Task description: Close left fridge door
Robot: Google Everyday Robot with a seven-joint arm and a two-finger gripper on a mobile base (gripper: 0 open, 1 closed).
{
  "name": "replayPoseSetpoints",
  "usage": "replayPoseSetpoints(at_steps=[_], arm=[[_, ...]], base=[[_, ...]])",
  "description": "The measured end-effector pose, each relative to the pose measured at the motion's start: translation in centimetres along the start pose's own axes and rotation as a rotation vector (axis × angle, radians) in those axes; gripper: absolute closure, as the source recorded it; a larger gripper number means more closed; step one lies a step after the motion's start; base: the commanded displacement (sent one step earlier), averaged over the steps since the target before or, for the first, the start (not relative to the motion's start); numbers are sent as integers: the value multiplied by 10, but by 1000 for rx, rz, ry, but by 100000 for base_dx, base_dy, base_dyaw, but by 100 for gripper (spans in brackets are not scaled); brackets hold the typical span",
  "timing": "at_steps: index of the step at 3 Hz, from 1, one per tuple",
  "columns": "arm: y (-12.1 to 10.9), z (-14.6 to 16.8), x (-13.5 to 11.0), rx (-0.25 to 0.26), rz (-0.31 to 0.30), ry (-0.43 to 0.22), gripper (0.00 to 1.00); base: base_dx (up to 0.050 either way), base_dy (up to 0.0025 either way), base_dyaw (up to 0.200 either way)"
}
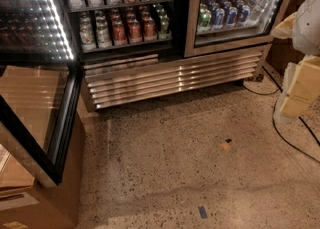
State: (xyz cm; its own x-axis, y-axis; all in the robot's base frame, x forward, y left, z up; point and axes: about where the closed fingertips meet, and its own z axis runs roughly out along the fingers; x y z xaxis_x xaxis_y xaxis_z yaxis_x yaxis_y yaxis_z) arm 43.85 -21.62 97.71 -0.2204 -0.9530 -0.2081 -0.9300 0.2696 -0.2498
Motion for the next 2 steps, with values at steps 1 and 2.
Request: replayPoseSetpoints(at_steps=[1, 2], arm=[[0, 0, 0, 0, 0, 0, 0], [0, 0, 0, 0, 0, 0, 0]], base=[[-1, 1, 19595], [-7, 13, 18254]])
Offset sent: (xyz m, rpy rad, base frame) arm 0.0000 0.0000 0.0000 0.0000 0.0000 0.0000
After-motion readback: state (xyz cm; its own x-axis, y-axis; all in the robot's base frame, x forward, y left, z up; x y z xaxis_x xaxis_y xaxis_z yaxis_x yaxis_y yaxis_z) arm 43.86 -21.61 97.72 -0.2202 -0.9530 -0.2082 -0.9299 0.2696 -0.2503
